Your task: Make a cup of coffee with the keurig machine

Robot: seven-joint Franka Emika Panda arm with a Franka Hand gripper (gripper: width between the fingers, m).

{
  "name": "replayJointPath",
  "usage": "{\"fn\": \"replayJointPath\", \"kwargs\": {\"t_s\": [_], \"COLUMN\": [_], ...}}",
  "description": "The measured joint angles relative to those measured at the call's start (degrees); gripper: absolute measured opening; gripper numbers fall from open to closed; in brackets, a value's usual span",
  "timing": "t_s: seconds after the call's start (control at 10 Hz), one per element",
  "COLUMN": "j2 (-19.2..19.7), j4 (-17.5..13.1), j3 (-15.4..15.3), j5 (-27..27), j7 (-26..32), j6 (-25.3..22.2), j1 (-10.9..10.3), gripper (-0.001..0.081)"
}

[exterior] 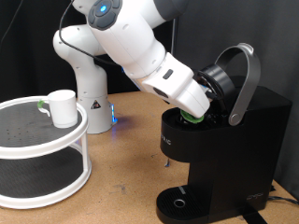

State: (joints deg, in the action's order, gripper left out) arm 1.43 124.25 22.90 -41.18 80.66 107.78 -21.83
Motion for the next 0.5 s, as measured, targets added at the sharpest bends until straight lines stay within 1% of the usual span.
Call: {"fn": "replayJointPath", "kwargs": {"t_s": [0.2,0.5], "j2": [-0.1,-0.8], "j4": [0.0,0.3], "j3": [-0.2,-0.1], "j5": [-0.4,-0.5], "j7": [0.3,2.6], "j6": [-0.6,-3.8], "j1": [0.0,0.2], "gripper": [0.0805,0.0805]}}
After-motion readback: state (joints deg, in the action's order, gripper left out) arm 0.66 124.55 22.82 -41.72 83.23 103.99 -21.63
